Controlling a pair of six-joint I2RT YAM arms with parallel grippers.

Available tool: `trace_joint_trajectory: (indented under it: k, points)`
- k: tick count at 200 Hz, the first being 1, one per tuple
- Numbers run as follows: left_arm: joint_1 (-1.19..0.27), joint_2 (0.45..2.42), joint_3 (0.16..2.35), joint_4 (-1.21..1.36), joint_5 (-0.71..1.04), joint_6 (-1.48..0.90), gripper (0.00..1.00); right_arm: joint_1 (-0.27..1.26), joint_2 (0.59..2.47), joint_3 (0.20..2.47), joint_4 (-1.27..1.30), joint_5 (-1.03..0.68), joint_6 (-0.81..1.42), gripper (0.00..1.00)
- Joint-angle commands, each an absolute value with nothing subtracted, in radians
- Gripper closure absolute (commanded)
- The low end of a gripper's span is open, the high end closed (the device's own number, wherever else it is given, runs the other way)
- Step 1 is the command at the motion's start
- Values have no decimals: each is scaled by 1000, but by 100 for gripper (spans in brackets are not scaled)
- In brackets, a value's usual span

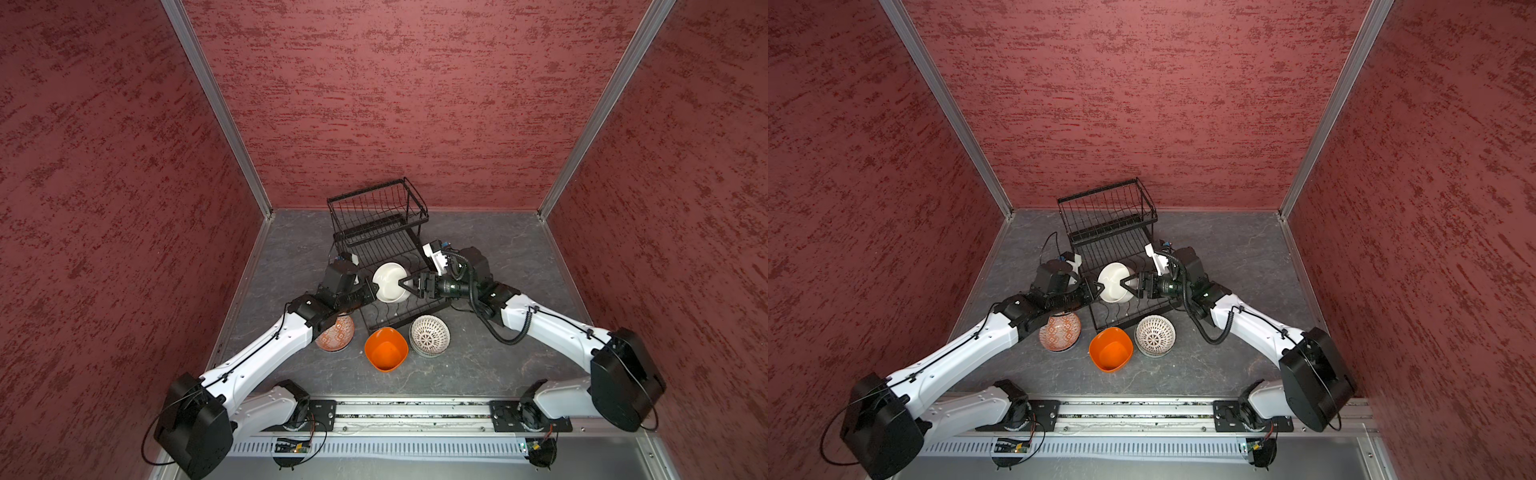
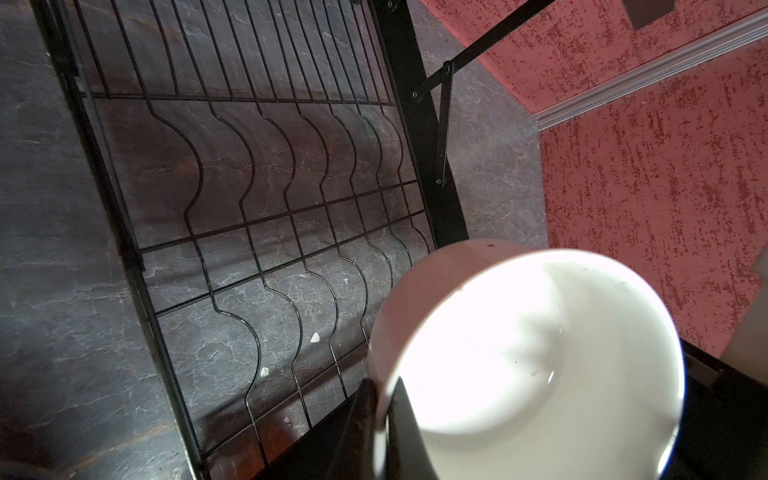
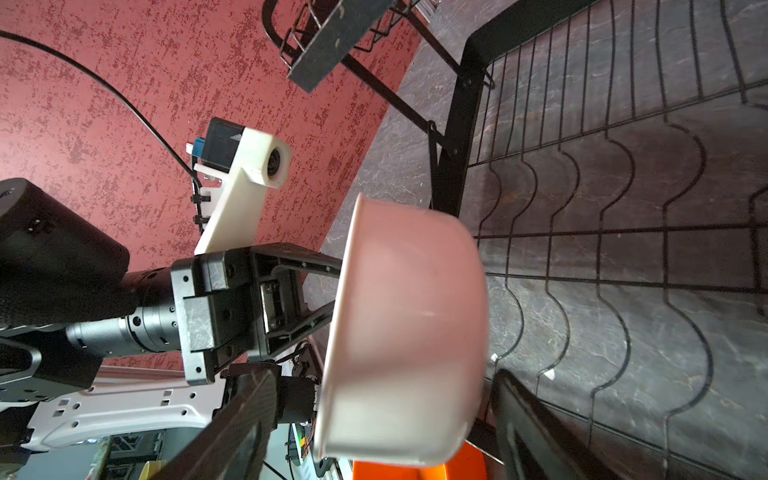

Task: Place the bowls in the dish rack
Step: 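Lift the white bowl out of the orange bowl toward the right gripper, then grasp the white bowl rim with the right gripper while the left gripper releases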

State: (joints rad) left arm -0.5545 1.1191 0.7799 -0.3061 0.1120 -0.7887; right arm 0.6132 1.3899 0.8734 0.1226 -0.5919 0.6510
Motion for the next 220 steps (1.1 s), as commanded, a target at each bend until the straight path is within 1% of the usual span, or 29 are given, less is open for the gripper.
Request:
trace_joint_trajectory:
  k: [1, 38, 71, 86, 110, 121, 129, 148, 179, 206, 220]
  points:
    - [-547, 1112, 787, -197, 136, -808, 100, 620, 1396, 882, 181, -608, 673, 20]
    - [-545, 1109, 781, -178, 142, -812, 100, 621, 1421, 883, 206, -618, 687, 27]
    - [-543, 1110, 777, -178, 144, -813, 100, 623, 1431, 880, 239, -628, 702, 40]
    - [-543, 1111, 773, -179, 144, -812, 100, 624, 1433, 880, 245, -629, 703, 44]
    - [-542, 1114, 771, -181, 142, -812, 100, 627, 1434, 885, 242, -628, 702, 55]
    - [-543, 1117, 771, -182, 144, -812, 100, 627, 1434, 888, 237, -626, 700, 58]
    - [-541, 1118, 772, -184, 144, -812, 96, 629, 1434, 889, 233, -623, 698, 59]
    - [-542, 1122, 772, -184, 145, -811, 94, 630, 1431, 892, 223, -610, 696, 60]
    - [-541, 1124, 772, -188, 144, -810, 80, 632, 1425, 891, 203, -567, 686, 62]
    - [-542, 1121, 773, -198, 141, -808, 65, 634, 1424, 895, 186, -537, 675, 63]
    - [-540, 1118, 771, -199, 141, -807, 51, 638, 1423, 901, 164, -509, 661, 63]
